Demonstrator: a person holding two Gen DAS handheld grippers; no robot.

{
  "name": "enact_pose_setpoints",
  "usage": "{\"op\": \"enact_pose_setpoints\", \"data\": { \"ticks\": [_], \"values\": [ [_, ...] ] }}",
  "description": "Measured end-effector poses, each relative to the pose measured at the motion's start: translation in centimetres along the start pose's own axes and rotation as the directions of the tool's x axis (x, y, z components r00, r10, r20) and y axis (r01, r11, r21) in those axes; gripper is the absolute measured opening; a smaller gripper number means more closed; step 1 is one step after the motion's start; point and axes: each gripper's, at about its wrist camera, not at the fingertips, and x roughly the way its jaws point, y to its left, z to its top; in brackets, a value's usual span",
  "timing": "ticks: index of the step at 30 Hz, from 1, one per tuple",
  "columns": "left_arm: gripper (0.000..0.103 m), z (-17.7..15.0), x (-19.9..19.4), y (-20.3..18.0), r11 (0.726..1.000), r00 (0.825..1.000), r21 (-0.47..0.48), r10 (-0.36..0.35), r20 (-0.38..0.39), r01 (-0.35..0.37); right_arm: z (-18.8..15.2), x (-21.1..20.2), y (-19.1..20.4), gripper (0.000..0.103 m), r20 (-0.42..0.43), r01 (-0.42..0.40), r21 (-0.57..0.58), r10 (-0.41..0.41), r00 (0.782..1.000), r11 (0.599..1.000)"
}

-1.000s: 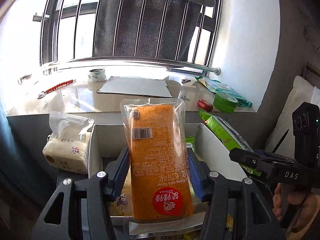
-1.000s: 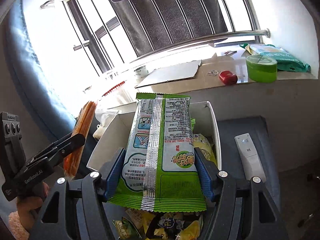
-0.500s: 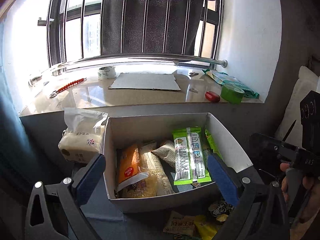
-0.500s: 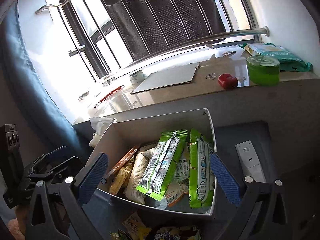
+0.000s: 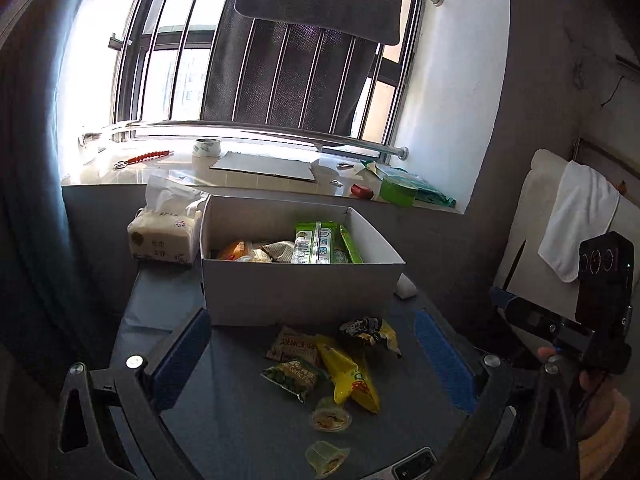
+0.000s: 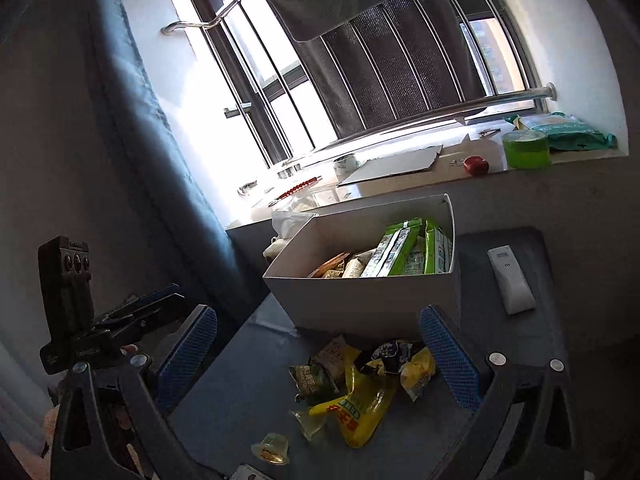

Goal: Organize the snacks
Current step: 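Grasp the dark chip bag with the right gripper and lift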

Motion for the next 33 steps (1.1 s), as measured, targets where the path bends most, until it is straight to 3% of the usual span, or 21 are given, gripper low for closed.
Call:
{"op": "enact_pose_setpoints", "data": {
  "ticks": [7,12,22,33],
  "values": [
    [0.103,-6.0,-2.3,-1.1,0.999,1.000,-0.047,-0.015,-0.027,0.014,-7.5,-2.4,-0.6,0.103,-0.014,0.033,0.060,-0.032,0.999,0.998],
    [0.103,-7.6,-1.7,-1.7,0.998,0.997,-0.049,-0.033,-0.068,0.029,-10.1,-1.1,-2.0,0.103,-0.106,0.060,0.112,-0.048,0.993,0.992],
    [0.103,-7.9,-1.1,-2.0,0.999,0.996,-0.025,-0.024,-0.081,0.022,-8.2,4.3,-5.5,0.103,-0.177,0.084,0.263,-0.038,0.984,0.961],
    [0.103,-8.3,-0.8,-0.8,0.999,0.995,-0.047,-0.006,-0.095,0.002,-4.5,12.9,-8.2,0.103,-0.285,0.181,0.256,-0.105,0.953,0.949]
  ]
}}
